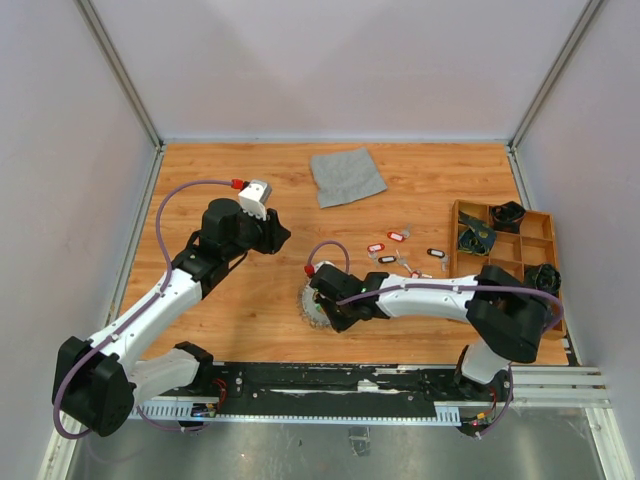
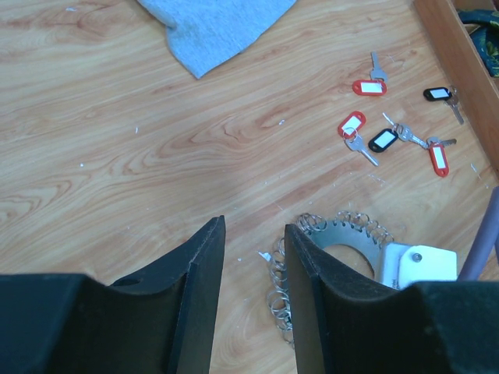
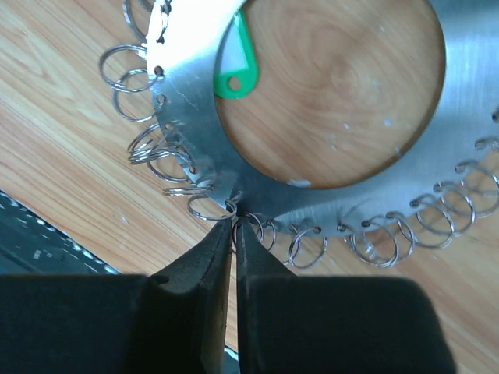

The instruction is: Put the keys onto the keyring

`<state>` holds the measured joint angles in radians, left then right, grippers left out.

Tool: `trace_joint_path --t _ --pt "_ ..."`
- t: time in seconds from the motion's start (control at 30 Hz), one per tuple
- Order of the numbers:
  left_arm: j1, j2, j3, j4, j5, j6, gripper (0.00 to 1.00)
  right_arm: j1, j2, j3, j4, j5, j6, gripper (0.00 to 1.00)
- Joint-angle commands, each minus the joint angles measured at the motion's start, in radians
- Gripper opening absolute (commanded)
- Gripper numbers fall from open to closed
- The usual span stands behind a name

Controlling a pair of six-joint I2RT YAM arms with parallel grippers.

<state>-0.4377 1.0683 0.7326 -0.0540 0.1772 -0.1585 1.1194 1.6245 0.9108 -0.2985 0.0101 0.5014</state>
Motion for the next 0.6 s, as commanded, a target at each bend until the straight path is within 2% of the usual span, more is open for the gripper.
trace_joint_path --t 0.0,0.33,0.47,0.57 --pt "0.010 -0.025 0.024 0.023 -0.006 0.008 0.42 0.011 -0.060 -0.033 -0.118 0.076 -0.074 0.06" --pt "0.009 -0.026 0.025 0.023 -0.006 0.008 0.42 -0.020 -0.135 -0.100 -0.211 0.194 -0.251 0.11" --pt "0.010 -0.026 0.026 0.022 -0.007 0.008 0.42 -0.046 -0.169 -0.094 -0.221 0.217 -0.251 0.14" --pt "0.010 -0.025 0.025 0.022 -0.007 0.008 0.42 -0.048 -0.214 -0.089 -0.187 0.206 -0.218 0.20"
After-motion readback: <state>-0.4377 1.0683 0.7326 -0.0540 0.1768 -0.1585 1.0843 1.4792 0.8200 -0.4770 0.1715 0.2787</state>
